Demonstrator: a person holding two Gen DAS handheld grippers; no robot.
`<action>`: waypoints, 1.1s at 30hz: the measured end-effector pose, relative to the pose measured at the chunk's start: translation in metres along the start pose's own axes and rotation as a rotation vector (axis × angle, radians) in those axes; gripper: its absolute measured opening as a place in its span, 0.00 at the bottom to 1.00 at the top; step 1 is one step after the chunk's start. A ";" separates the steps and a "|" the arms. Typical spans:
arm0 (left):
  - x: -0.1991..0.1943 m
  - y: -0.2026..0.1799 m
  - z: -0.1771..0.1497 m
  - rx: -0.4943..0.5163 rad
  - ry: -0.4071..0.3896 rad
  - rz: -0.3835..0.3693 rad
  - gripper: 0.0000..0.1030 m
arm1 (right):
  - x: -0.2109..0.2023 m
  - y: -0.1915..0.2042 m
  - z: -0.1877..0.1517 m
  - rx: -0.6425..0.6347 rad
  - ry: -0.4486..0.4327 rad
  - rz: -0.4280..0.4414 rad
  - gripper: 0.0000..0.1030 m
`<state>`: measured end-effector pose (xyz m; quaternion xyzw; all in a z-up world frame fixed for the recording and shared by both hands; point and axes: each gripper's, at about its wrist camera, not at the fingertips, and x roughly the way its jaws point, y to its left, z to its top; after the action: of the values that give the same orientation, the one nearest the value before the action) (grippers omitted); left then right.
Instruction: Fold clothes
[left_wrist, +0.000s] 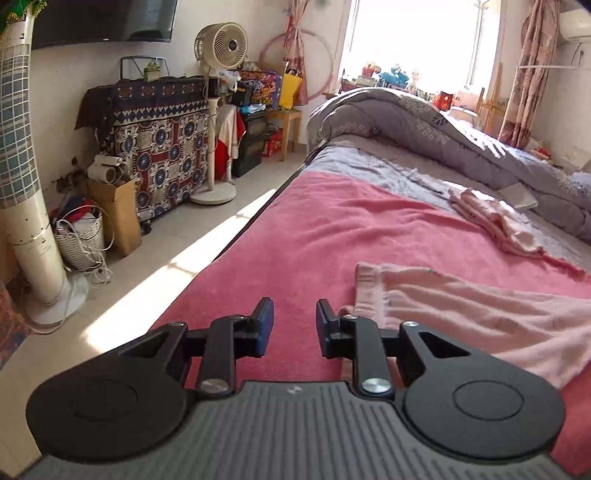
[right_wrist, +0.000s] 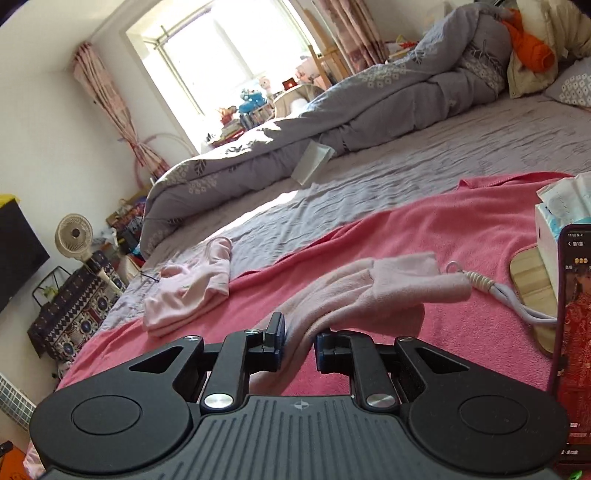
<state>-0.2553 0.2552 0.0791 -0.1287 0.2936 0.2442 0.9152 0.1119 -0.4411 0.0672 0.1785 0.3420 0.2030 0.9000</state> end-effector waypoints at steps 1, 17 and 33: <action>0.001 -0.007 -0.004 0.038 0.013 0.027 0.29 | 0.009 -0.006 -0.007 0.006 0.038 -0.028 0.26; 0.054 -0.236 -0.031 0.525 -0.008 -0.241 0.39 | -0.001 -0.059 -0.069 0.288 -0.088 0.078 0.68; 0.015 -0.132 -0.041 0.322 -0.123 -0.005 0.45 | 0.026 0.179 -0.056 -0.342 -0.282 0.015 0.23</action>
<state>-0.1951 0.1336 0.0492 0.0339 0.2720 0.1990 0.9409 0.0479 -0.2655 0.0955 0.0525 0.1721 0.2376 0.9546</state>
